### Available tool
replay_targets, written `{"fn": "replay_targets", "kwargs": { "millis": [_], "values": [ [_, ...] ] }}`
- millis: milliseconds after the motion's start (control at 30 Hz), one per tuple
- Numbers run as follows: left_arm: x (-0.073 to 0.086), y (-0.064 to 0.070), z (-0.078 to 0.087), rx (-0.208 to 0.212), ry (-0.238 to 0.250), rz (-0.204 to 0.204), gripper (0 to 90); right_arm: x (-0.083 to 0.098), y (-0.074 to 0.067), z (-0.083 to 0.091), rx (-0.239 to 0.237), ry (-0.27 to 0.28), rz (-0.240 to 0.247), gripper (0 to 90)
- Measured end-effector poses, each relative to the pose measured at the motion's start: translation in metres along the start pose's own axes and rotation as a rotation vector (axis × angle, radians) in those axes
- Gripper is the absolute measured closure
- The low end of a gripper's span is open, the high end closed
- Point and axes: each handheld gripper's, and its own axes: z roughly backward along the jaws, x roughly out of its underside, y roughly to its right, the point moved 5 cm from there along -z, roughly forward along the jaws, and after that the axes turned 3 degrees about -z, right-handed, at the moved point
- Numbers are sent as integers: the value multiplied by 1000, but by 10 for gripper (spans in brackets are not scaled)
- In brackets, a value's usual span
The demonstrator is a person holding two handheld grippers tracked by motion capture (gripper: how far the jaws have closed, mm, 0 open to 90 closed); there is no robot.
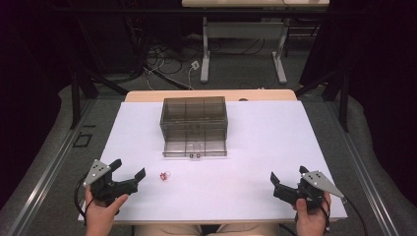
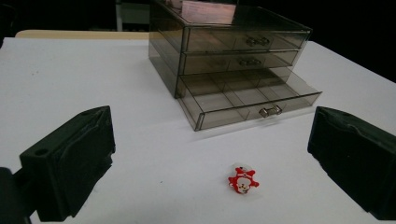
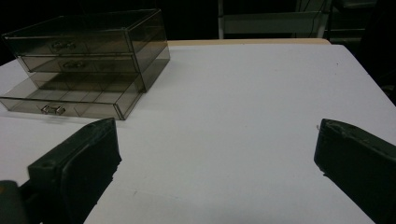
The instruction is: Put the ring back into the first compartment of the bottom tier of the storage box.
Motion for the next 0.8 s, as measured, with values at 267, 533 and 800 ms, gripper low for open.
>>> {"fn": "replay_targets", "kwargs": {
  "millis": [267,533,800],
  "values": [
    [3,11,-10,34,-20,0,12,7,-8,-9,-9,-19,34,0],
    [8,12,-17,40,-49,4,13,10,-11,-11,-17,-33,48,0],
    [11,10,-22,43,-63,25,22,12,-12,-12,-17,-40,47,0]
  ]
}}
